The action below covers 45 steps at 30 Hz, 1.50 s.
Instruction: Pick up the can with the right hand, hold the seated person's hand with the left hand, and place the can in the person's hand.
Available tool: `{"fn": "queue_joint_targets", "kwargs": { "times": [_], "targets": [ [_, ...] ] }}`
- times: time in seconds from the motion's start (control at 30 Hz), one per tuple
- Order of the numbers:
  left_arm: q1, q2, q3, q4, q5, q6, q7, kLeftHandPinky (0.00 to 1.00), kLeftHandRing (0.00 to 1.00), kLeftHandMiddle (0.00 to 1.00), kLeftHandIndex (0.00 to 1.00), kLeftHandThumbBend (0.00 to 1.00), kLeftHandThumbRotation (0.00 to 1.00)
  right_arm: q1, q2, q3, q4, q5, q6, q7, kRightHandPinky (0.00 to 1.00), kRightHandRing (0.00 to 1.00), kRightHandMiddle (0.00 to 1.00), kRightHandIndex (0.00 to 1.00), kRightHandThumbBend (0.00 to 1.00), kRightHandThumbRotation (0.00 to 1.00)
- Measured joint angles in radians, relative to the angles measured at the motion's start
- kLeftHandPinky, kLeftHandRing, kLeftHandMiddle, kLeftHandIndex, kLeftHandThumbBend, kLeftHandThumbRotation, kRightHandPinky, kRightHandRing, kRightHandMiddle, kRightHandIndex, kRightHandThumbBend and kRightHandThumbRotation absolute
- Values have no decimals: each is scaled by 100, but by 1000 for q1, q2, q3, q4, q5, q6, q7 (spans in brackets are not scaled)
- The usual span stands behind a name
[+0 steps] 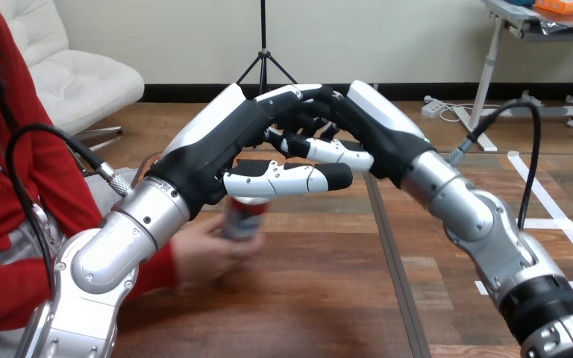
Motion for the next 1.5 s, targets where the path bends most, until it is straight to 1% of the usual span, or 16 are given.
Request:
{"fn": "queue_joint_targets", "kwargs": {
  "times": [0.17,0.33,0.5,0.53,0.57,0.63,0.73,0.87,0.97,1.03,1.17,1.3,1.5],
  "targets": [
    [6,-3,1,0,1,-15,29,64,82,85,85,100,96,23,0,-8,-7,15,-9,2,58,68,70,70,95,100],
    [21,-11,4,0,0,-23,64,65,82,84,84,100,99,50,0,-17,-25,44,-13,12,61,70,71,72,97,100],
    [56,-31,13,0,-12,-61,112,64,79,81,81,99,100,89,-1,-31,-59,84,-21,30,63,72,73,73,97,100],
    [64,-37,15,0,-15,-73,123,63,78,80,79,94,100,100,-1,-37,-70,94,-21,35,65,73,74,75,98,100],
    [73,-45,17,0,-20,-85,134,63,78,79,79,92,100,112,-1,-43,-83,106,-21,41,66,73,74,75,98,100],
    [90,-59,20,0,-31,-107,154,62,75,77,76,84,100,136,-1,-53,-108,125,-21,48,68,74,75,76,99,100],
    [122,-83,24,0,-54,-146,187,59,72,75,72,76,100,177,-2,-70,-157,158,-19,62,70,76,76,78,100,100],
    [165,-114,26,0,-88,-184,210,55,69,73,69,70,100,241,-1,-90,-230,198,-12,73,70,77,77,80,100,100],
    [198,-131,25,0,-97,-211,218,54,67,70,66,65,100,292,-1,-101,-285,228,-8,77,68,76,78,80,100,100],
    [221,-139,24,2,-101,-233,223,53,65,68,63,58,100,328,0,-108,-321,248,-5,78,67,76,78,80,99,100],
    [271,-152,24,7,-114,-284,225,51,63,65,61,54,100,410,2,-126,-392,301,-5,85,66,76,79,80,98,100],
    [325,-164,24,8,-143,-326,226,51,62,64,60,59,100,501,3,-143,-462,362,-6,97,67,76,79,81,97,100],
    [413,-177,31,8,-209,-369,224,51,62,64,59,66,100,647,11,-172,-559,467,-16,126,68,77,80,81,94,100]
  ]
}}
